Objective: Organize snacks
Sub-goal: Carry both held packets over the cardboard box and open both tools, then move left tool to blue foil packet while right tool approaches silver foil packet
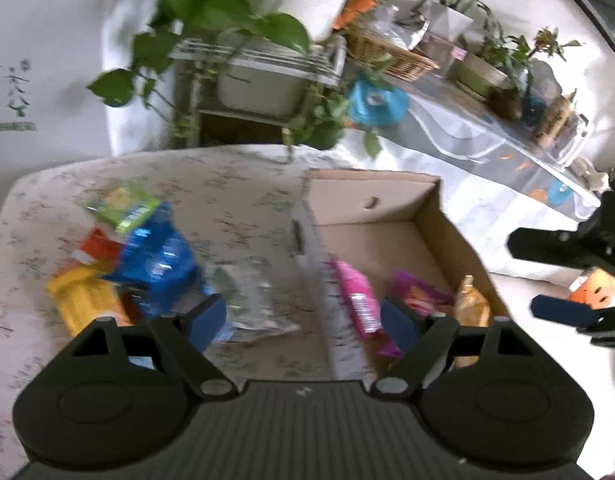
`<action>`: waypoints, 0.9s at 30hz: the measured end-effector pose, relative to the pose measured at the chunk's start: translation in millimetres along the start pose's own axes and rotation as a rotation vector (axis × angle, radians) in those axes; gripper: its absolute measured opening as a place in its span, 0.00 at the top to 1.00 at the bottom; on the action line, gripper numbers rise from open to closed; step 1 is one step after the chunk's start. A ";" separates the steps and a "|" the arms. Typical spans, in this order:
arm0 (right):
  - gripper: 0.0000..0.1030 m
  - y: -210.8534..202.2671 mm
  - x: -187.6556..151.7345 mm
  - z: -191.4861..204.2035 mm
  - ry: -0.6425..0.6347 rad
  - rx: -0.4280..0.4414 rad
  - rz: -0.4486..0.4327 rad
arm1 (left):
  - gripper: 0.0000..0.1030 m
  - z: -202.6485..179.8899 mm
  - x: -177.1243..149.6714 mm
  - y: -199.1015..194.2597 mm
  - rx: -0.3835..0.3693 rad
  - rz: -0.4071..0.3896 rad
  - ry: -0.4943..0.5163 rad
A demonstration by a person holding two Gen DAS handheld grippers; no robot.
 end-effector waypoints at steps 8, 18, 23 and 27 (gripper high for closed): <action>0.19 8.0 -8.5 20.4 -0.066 0.016 0.025 | 0.17 51.7 -6.5 -12.8 0.038 0.003 -0.054; 0.19 23.1 -24.7 46.9 -0.158 0.039 0.077 | 0.17 113.2 -18.0 -15.0 0.123 0.036 -0.093; 0.19 33.0 -34.6 62.2 -0.193 0.057 0.109 | 0.17 130.0 -17.1 -11.9 0.184 0.033 -0.037; 0.19 44.8 -42.3 76.8 -0.210 0.072 0.136 | 0.17 139.2 -12.5 -9.8 0.198 0.017 -0.029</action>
Point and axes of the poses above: each gripper's, at about its wrist camera, not at the fingertips, and y roughly the way its jaws point, z to its left, x to its top, the point moved 7 cm from there along y, roughly the way its jaws point, and after that the axes turned 3 degrees about y, right-handed, at the moved point
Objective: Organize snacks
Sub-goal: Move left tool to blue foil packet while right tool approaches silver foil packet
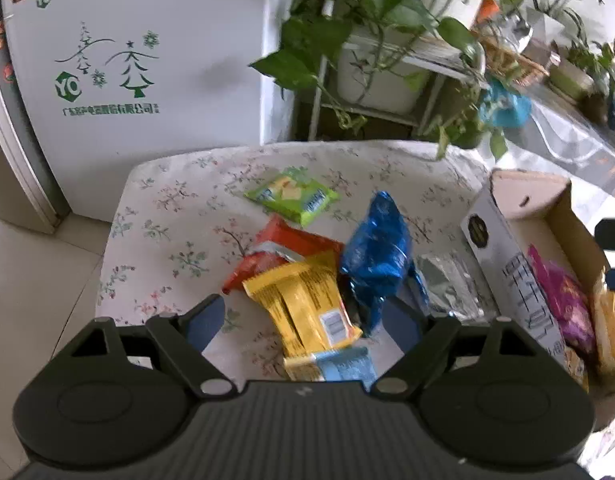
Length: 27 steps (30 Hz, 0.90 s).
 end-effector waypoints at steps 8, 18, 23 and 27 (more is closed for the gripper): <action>0.23 33.8 -10.7 25.6 0.050 0.044 0.077 | 0.17 -10.2 16.5 8.7 -0.084 -0.063 0.081; 0.23 53.6 -9.3 27.7 0.152 0.012 0.092 | 0.17 -48.8 19.9 39.1 -0.160 -0.060 0.232; 0.23 67.1 -7.5 31.6 0.149 -0.003 0.103 | 0.20 -60.4 19.9 59.6 -0.145 -0.055 0.276; 0.23 78.3 -2.5 31.5 0.147 -0.027 0.107 | 0.34 -61.8 21.2 73.6 -0.136 -0.049 0.272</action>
Point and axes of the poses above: each gripper's, at about its wrist camera, not at the fingertips, and y roughly the way its jaws point, z to its left, x to its top, the point moved 7 cm from there along y, roughly the way its jaws point, and after that the axes turned 3 degrees about y, right-handed, at the moved point
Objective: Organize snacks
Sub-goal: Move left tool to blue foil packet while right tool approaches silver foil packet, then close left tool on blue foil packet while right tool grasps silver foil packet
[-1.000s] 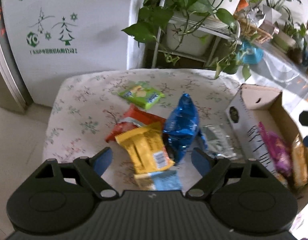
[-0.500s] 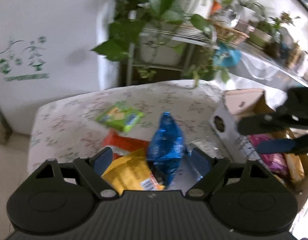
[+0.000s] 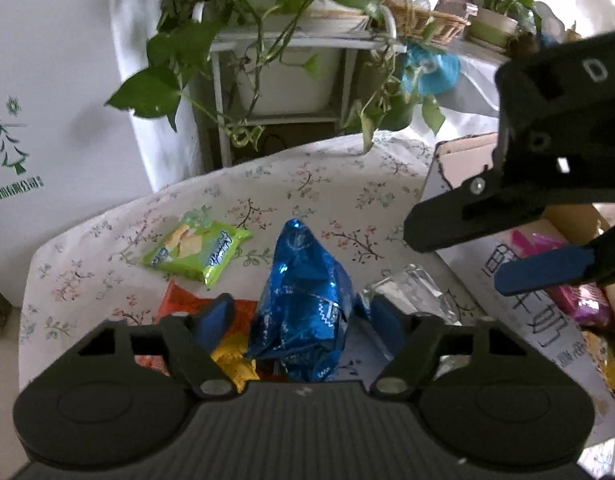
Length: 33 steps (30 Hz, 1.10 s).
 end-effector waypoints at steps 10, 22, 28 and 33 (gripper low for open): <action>0.23 22.5 1.8 0.7 -0.042 -0.050 0.041 | 0.51 21.1 -2.9 3.4 -0.017 0.022 -0.091; 0.23 47.9 -7.6 0.7 -0.132 -0.152 0.068 | 0.51 80.9 -4.6 -35.8 -0.055 -0.017 -0.308; 0.23 58.8 -11.2 8.5 -0.234 -0.220 0.054 | 0.51 87.5 -2.1 -49.7 -0.078 -0.042 -0.339; 0.23 68.2 -11.0 12.0 -0.315 -0.304 0.025 | 0.51 88.6 -2.1 -57.7 -0.094 -0.053 -0.349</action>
Point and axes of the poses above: each gripper's, at about its wrist camera, not at the fingertips, and y roughly the way its jaws point, z to its left, x to its top, the point moved 7 cm from there along y, roughly the way its jaws point, and after that the axes turned 3 degrees about y, right-handed, at the moved point
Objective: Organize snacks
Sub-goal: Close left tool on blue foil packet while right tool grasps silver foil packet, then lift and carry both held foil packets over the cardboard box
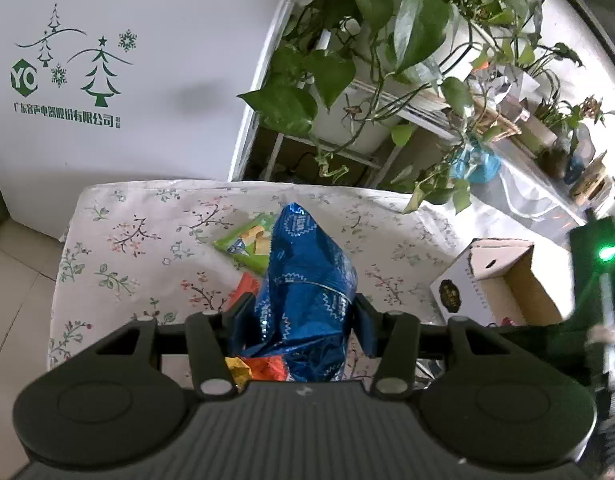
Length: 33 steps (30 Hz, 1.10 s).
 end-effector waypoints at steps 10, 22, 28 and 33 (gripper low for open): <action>0.24 10.3 -0.8 1.7 -0.038 -0.055 0.008 | 0.51 5.0 1.4 -15.2 -0.020 -0.018 -0.033; 0.36 22.9 -15.5 21.1 -0.113 -0.041 0.047 | 0.51 13.2 1.4 -18.9 -0.011 -0.023 -0.068; 0.36 5.6 -12.6 30.1 -0.102 0.019 0.017 | 0.51 15.0 0.6 -17.3 0.008 -0.020 -0.078; 0.36 -12.8 -10.5 41.4 -0.116 0.080 -0.018 | 0.51 16.0 1.2 -17.0 0.030 -0.026 -0.081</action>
Point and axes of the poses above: each gripper's, at about its wrist camera, not at the fingertips, and y roughly the way its jaws point, z to its left, x to its top, the point moved 7 cm from there along y, roughly the way its jaws point, and after that the axes turned 3 degrees about y, right-handed, at the moved point
